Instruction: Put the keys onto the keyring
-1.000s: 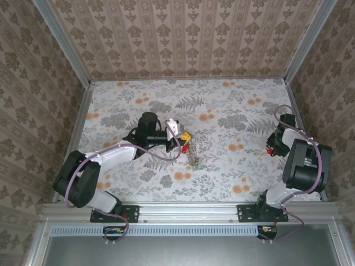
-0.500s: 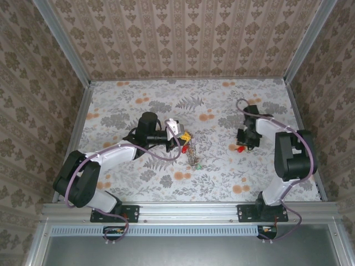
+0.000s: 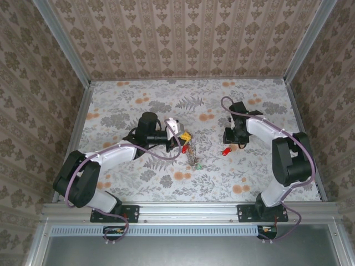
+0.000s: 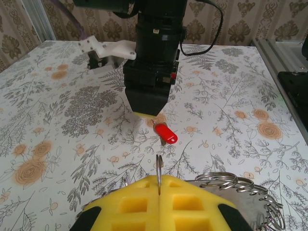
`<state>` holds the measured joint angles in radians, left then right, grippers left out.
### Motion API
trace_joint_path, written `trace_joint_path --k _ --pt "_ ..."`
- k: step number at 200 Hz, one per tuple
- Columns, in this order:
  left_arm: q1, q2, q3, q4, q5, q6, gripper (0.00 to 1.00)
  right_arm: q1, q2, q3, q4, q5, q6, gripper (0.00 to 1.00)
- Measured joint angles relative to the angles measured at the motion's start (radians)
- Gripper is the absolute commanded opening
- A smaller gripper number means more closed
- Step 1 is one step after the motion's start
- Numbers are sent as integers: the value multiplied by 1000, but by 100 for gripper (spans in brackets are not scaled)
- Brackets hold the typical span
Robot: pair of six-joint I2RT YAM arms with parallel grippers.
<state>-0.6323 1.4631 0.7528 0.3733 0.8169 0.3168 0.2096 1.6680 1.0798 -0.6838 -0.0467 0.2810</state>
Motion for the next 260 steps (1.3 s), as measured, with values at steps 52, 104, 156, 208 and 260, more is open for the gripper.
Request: trace_joint_path --k 52,104,156,208,260 --pt "0 0 1 -10 -20 -3 0 38 44 30 -36 64 -13 42" --pt "-1 0 8 -25 -33 -3 0 42 67 29 -31 70 65 34" --pt "-1 2 25 -38 -33 -3 0 42 100 28 -30 71 119 28" --pt "-1 3 33 -48 -33 -3 0 42 100 24 -24 74 139 20" --pt "-1 4 36 -48 -33 -3 0 42 100 14 -24 78 141 13"
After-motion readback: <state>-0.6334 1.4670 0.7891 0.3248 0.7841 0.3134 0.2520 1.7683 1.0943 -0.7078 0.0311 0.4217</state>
